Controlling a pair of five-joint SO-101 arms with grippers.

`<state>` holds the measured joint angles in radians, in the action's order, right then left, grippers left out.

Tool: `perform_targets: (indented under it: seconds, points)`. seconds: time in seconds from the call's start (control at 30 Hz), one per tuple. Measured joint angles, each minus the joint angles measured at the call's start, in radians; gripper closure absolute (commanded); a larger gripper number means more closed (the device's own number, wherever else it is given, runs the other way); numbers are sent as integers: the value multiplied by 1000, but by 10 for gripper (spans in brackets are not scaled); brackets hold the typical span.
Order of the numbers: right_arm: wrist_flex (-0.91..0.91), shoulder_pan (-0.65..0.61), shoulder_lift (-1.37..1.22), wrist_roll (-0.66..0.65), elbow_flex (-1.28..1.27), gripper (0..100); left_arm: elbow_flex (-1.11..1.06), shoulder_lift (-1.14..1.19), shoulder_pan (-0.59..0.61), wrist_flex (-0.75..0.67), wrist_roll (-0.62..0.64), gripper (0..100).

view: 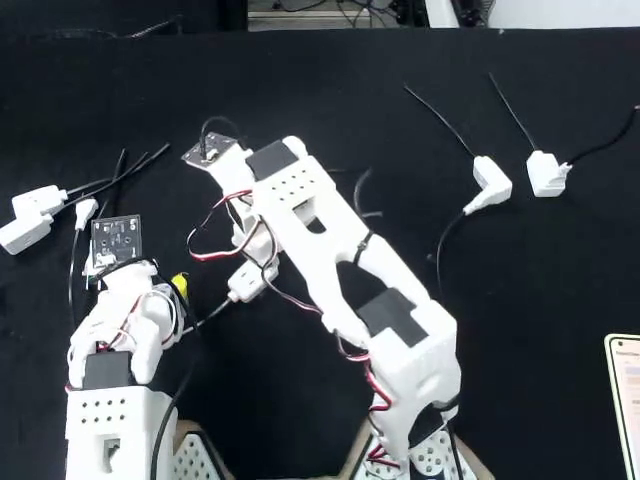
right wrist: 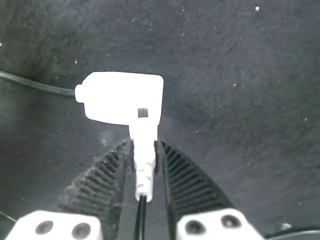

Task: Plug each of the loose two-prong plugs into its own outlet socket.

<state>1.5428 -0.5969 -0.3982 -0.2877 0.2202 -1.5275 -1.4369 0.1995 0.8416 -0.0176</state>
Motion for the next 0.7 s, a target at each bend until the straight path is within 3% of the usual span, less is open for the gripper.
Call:
perform_targets:
  seconds: [0.53, 0.7]
  points:
    - [2, 2, -89, -12, 71, 988, 0, -9, 0, 0, 0, 823]
    - [49, 2, -94, -72, 87, 988, 0, -9, 0, 0, 0, 823]
